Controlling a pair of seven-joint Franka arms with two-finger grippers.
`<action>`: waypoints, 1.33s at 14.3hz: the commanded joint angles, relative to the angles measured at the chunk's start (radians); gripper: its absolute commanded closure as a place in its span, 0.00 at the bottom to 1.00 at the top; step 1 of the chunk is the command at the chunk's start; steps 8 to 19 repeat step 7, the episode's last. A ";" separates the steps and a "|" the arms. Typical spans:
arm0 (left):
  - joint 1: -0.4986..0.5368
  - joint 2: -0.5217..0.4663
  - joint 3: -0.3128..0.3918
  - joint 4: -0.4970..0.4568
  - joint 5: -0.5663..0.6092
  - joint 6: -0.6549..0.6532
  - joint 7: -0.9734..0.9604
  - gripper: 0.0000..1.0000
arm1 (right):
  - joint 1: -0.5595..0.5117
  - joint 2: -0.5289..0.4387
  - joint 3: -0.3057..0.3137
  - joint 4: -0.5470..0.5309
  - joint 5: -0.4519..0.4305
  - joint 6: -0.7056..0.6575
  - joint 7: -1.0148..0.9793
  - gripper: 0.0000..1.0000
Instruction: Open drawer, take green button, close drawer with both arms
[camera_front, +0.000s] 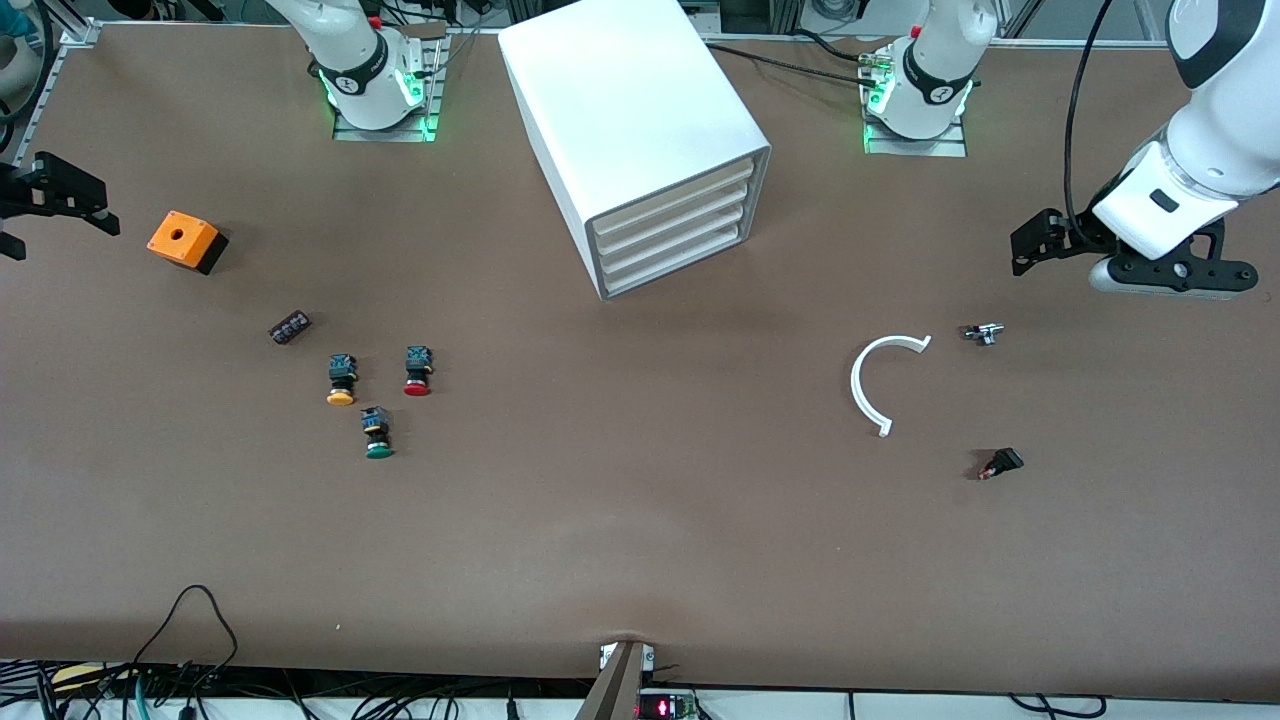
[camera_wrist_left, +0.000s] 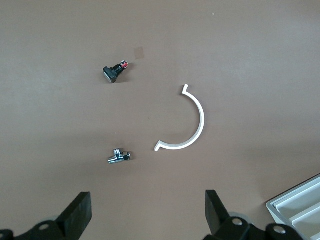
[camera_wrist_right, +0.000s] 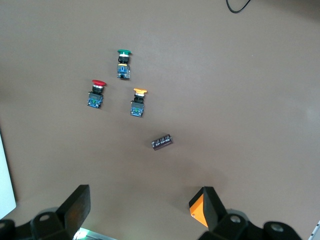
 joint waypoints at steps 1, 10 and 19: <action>-0.001 0.022 0.004 0.041 0.021 -0.041 0.007 0.00 | -0.014 -0.015 0.014 -0.002 0.012 -0.018 -0.002 0.00; -0.003 0.022 0.004 0.049 0.023 -0.057 0.004 0.00 | -0.014 -0.015 0.014 -0.002 0.012 -0.018 0.001 0.00; -0.003 0.022 0.004 0.049 0.023 -0.057 0.004 0.00 | -0.014 -0.015 0.014 -0.002 0.012 -0.018 0.001 0.00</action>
